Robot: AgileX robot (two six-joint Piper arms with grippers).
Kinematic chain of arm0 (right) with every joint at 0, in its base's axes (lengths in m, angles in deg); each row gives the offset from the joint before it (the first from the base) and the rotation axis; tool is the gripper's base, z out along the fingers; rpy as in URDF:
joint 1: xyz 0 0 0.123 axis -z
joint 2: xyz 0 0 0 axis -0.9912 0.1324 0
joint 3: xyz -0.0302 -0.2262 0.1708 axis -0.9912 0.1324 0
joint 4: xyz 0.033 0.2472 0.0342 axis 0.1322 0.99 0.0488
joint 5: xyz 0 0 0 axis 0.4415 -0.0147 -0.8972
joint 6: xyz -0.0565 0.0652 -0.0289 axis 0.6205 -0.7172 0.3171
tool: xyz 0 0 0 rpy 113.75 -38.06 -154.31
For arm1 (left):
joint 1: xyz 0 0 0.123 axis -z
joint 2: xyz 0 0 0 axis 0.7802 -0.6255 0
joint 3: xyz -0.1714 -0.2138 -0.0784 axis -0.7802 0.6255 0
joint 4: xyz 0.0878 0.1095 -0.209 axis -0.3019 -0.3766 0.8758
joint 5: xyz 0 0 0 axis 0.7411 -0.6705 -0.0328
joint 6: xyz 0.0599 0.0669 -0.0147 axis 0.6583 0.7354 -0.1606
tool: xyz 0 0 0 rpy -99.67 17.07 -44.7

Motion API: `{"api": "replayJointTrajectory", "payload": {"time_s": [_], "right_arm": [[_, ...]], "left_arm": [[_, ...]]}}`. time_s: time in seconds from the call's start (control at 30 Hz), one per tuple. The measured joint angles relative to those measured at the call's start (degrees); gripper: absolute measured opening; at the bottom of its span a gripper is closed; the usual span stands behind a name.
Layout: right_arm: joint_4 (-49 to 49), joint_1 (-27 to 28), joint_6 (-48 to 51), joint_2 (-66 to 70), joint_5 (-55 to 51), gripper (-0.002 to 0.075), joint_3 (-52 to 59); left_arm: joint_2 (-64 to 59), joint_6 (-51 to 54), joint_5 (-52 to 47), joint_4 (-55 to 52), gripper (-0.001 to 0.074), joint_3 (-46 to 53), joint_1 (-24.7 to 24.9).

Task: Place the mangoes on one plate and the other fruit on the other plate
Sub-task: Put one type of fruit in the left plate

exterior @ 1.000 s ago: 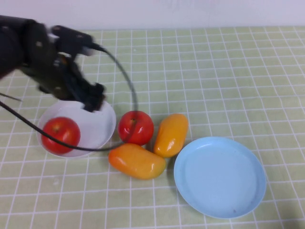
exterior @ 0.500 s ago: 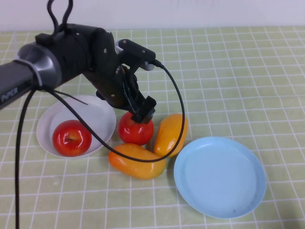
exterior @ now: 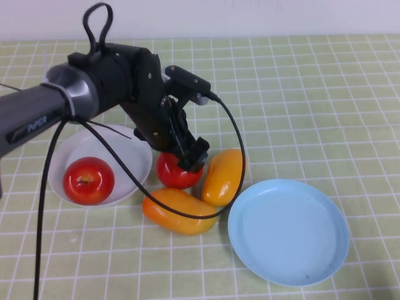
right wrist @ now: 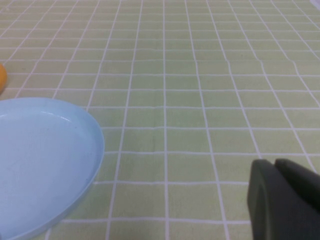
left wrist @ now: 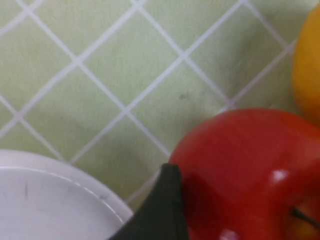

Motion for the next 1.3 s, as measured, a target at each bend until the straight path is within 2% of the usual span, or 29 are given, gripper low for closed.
{"api": "replayJointTrajectory", "payload": {"time_s": [0.23, 0.33, 0.87, 1.3], "right_arm": [[0.0, 0.0, 0.0, 0.0, 0.0, -0.0017, 0.0], [0.0, 0.0, 0.0, 0.0, 0.0, -0.0017, 0.0], [0.0, 0.0, 0.0, 0.0, 0.0, -0.0017, 0.0], [0.0, 0.0, 0.0, 0.0, 0.0, -0.0017, 0.0]], "left_arm": [[-0.5, 0.1, 0.1, 0.3, 0.0662, -0.1, 0.0], [-0.5, 0.1, -0.3, 0.1, 0.0587, -0.1, 0.0], [3.8, 0.3, -3.4, -2.0, 0.0584, -2.9, -0.1], [0.5, -2.7, -7.3, -8.9, 0.0584, -4.8, -7.2]]}}
